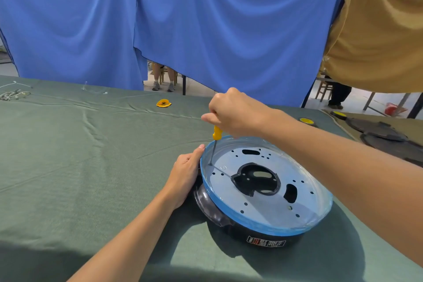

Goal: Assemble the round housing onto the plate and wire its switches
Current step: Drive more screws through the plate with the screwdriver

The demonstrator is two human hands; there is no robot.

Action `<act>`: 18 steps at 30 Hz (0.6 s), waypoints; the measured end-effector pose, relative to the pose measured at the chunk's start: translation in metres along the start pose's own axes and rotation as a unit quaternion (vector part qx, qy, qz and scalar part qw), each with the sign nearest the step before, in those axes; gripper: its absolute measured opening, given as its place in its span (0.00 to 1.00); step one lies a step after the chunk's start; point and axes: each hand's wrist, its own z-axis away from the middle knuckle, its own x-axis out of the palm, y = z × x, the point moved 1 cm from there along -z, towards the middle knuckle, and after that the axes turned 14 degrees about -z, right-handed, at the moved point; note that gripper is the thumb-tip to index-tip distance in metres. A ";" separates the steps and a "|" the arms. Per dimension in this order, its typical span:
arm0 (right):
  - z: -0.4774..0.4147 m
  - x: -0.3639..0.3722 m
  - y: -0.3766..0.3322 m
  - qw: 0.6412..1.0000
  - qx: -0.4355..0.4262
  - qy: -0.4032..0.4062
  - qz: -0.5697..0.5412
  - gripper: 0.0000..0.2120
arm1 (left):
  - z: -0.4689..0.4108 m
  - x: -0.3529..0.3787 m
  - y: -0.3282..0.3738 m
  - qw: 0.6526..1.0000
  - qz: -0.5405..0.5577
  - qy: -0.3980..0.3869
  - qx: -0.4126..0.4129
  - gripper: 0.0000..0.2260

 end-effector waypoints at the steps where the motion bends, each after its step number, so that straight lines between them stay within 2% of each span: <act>1: 0.000 0.001 0.000 1.000 0.016 -0.003 0.020 0.23 | 0.000 0.000 0.001 1.000 0.002 -0.002 -0.001 0.25; 4: 0.002 -0.005 -0.003 0.996 0.060 -0.060 0.031 0.23 | 0.000 0.000 0.000 1.000 0.005 -0.003 0.001 0.26; 6: 0.004 -0.015 -0.005 0.986 0.068 -0.149 -0.036 0.17 | -0.002 0.000 -0.002 1.000 0.005 0.002 -0.001 0.27; 8: 0.006 -0.021 -0.008 0.981 0.034 -0.181 -0.055 0.08 | -0.003 0.000 -0.003 1.000 0.012 0.005 -0.002 0.27; 11: 0.006 -0.019 -0.010 0.992 -0.021 -0.126 -0.009 0.09 | -0.004 0.000 -0.004 1.000 0.016 0.013 -0.003 0.30; 14: 0.005 -0.014 -0.007 0.995 -0.018 -0.092 -0.028 0.09 | -0.003 0.000 -0.004 1.000 0.013 0.012 0.001 0.27; 18: 0.001 -0.006 -0.005 0.998 0.012 -0.054 -0.040 0.20 | -0.001 0.001 0.000 1.000 0.010 0.012 -0.001 0.26</act>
